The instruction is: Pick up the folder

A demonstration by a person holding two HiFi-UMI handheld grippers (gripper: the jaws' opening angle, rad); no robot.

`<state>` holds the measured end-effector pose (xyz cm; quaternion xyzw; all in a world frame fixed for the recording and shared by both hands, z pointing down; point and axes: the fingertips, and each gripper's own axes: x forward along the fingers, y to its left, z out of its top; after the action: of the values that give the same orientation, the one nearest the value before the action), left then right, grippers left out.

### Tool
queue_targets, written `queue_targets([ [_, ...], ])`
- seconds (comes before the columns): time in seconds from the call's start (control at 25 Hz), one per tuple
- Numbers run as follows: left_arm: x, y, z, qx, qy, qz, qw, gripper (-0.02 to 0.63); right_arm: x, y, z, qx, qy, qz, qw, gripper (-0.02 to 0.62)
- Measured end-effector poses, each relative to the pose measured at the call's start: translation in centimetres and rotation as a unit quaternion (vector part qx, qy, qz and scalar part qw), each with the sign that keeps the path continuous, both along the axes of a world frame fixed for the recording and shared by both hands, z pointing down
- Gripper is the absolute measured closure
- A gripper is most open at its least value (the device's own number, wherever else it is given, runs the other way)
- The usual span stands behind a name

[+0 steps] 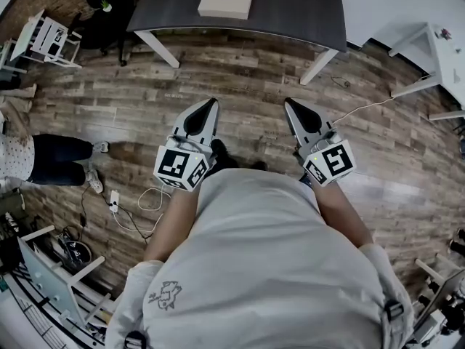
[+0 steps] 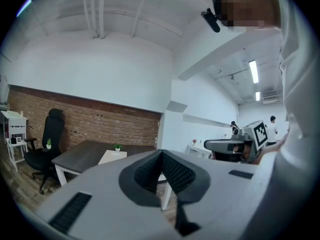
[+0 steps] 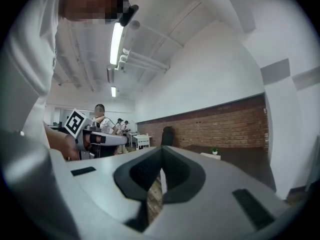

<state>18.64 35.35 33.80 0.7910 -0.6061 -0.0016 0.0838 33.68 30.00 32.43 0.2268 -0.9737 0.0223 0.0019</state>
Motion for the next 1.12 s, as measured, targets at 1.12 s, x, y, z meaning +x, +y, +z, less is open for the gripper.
queue_targets([
  [1.12,-18.8,-7.7,0.0,0.0,-0.003,0.058,0.9983,0.365,-20.6,-7.5,1.7,-0.043,0.024,0.038,0.998,0.362],
])
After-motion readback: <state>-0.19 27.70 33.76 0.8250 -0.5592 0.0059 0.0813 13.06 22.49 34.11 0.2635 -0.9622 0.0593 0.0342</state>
